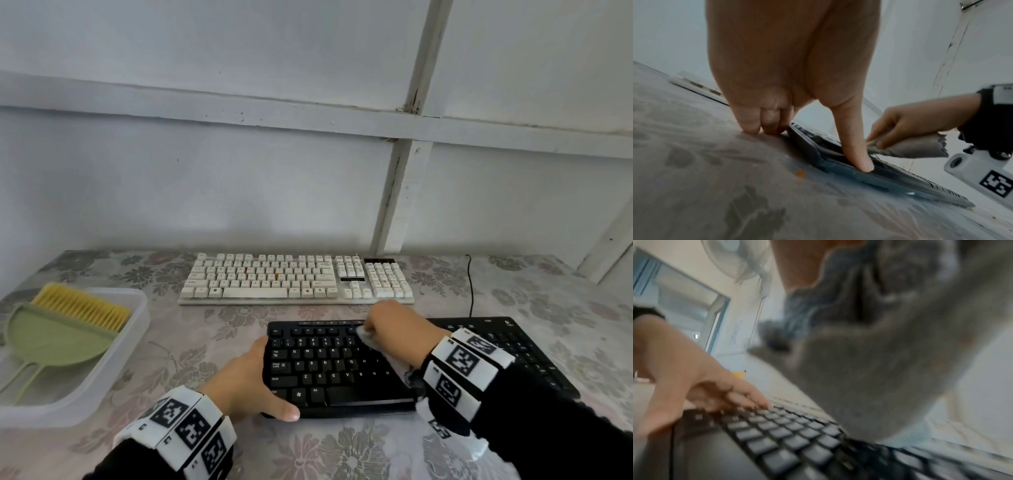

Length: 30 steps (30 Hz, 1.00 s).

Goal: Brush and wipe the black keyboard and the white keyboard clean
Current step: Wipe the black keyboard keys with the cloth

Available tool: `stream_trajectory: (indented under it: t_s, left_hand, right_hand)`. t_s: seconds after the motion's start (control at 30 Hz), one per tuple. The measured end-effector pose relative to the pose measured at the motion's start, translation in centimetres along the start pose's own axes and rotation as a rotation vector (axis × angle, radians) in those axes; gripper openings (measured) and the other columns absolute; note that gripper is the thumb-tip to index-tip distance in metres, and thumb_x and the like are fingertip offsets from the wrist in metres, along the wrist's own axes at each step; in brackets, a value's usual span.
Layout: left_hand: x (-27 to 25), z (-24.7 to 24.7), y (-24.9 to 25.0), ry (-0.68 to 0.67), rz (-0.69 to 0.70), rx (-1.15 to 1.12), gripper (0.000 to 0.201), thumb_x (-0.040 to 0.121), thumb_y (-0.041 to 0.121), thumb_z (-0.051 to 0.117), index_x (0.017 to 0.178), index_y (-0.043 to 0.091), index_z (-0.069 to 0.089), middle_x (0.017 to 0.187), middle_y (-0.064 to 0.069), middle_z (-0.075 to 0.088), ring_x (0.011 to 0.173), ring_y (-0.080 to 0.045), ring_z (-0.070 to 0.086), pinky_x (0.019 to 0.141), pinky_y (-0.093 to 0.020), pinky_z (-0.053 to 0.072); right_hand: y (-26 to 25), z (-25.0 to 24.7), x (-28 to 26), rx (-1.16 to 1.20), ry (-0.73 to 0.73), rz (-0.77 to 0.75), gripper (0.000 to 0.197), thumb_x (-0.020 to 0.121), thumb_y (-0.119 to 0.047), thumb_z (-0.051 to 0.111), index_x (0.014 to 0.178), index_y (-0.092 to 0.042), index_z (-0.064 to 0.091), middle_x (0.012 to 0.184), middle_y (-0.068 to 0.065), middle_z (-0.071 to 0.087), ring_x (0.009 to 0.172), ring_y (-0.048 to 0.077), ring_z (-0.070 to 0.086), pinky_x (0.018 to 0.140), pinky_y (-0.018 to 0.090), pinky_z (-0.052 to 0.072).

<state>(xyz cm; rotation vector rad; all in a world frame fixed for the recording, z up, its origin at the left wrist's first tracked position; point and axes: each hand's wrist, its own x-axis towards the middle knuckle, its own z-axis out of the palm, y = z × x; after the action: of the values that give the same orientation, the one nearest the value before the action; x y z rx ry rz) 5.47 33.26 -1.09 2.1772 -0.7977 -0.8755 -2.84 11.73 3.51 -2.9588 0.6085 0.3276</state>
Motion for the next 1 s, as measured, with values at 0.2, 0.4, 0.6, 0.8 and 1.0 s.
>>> stream_trajectory:
  t_s: [0.2, 0.4, 0.6, 0.8, 1.0]
  left_hand:
    - [0.3, -0.1, 0.0, 0.014, -0.019, 0.066, 0.112, 0.055, 0.033, 0.087, 0.142, 0.021, 0.017, 0.124, 0.011, 0.051, 0.116, -0.01, 0.049, 0.096, -0.022, 0.04]
    - [0.6, -0.2, -0.2, 0.022, -0.045, 0.074, 0.105, 0.059, 0.03, 0.087, 0.14, 0.019, 0.022, 0.128, 0.007, 0.052, 0.118, -0.013, 0.05, 0.098, -0.025, 0.041]
    - [0.5, -0.1, -0.5, 0.009, -0.025, -0.022, 0.106, 0.058, 0.023, 0.088, 0.141, 0.027, 0.022, 0.113, 0.019, 0.052, 0.109, -0.007, 0.051, 0.089, -0.018, 0.039]
    - [0.5, -0.1, -0.7, 0.001, -0.036, -0.029, 0.106, 0.056, 0.025, 0.088, 0.14, 0.028, 0.023, 0.118, 0.016, 0.054, 0.111, -0.009, 0.053, 0.097, -0.024, 0.042]
    - [0.5, -0.1, -0.6, -0.009, -0.033, -0.029, 0.107, 0.056, 0.027, 0.088, 0.14, 0.032, 0.022, 0.117, 0.021, 0.053, 0.112, -0.007, 0.053, 0.1, -0.026, 0.041]
  right_hand:
    - [-8.8, -0.8, 0.3, 0.142, -0.01, -0.294, 0.029, 0.093, -0.018, 0.049, 0.064, -0.014, 0.05, 0.086, 0.006, 0.054, 0.079, 0.02, 0.053, 0.079, 0.028, 0.045]
    - [-9.9, 1.6, 1.5, 0.097, -0.034, -0.281, 0.028, 0.088, -0.006, 0.045, 0.06, -0.004, 0.045, 0.07, 0.003, 0.036, 0.054, 0.019, 0.034, 0.057, 0.028, 0.036]
    - [-3.9, 1.6, 0.3, 0.04, 0.023, -0.185, 0.042, 0.09, -0.013, 0.043, 0.053, -0.015, 0.024, 0.08, 0.005, 0.033, 0.055, 0.018, 0.028, 0.052, 0.023, 0.027]
    - [1.0, -0.3, -0.4, -0.008, 0.002, -0.104, 0.022, 0.091, -0.01, 0.048, 0.094, -0.004, 0.068, 0.087, 0.008, 0.055, 0.079, 0.017, 0.046, 0.072, 0.022, 0.04]
    - [2.0, 1.9, -0.6, 0.083, 0.059, -0.123, 0.012, 0.084, -0.004, 0.05, 0.084, 0.004, 0.059, 0.068, -0.006, 0.032, 0.065, 0.009, 0.035, 0.057, 0.021, 0.029]
